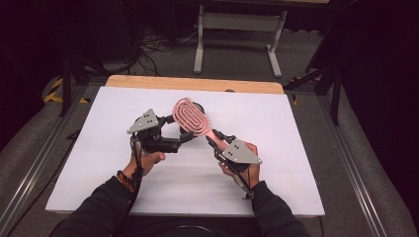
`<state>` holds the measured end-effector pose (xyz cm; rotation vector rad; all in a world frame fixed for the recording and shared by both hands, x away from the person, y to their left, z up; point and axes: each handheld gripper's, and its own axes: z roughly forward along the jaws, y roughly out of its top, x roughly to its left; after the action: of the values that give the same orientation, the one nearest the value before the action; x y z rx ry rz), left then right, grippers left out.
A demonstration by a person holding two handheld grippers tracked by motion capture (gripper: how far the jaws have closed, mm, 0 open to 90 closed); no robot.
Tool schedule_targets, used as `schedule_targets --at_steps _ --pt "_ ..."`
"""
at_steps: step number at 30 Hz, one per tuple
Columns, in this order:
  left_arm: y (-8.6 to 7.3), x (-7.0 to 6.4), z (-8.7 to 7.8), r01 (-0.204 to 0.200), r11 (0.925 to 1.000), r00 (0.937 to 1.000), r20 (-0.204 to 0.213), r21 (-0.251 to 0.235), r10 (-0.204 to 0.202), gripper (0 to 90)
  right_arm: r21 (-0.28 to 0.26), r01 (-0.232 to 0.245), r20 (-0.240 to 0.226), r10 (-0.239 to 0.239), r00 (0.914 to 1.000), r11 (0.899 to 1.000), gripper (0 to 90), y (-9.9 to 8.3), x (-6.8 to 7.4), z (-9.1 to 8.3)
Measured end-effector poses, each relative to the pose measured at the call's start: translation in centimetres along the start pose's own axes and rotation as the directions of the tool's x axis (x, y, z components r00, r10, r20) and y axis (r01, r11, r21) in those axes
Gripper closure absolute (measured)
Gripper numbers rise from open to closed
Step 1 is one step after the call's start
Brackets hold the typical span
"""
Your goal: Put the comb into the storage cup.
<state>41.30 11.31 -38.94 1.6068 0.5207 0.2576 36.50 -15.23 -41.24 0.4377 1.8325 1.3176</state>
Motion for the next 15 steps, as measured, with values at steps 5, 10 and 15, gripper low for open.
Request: schedule_targets --at_steps 5,10,15 --pt "0.2 -0.2 0.7 0.027 0.9994 0.9996 -0.006 -0.02 -0.027 23.4 0.015 0.045 0.018 -0.045 0.9988 0.999 70.3 -0.2 0.6 0.2" --pt "0.6 -0.1 0.8 0.071 0.9953 0.9975 -0.001 -0.067 -0.071 39.9 0.025 0.083 0.03 -0.084 0.996 0.996 70.3 -0.4 1.1 0.4" --pt "1.0 -0.2 1.0 0.085 0.993 0.9963 -0.006 -0.081 -0.086 49.8 0.021 0.078 0.047 -0.079 0.9957 0.997 70.2 -0.4 1.0 0.3"
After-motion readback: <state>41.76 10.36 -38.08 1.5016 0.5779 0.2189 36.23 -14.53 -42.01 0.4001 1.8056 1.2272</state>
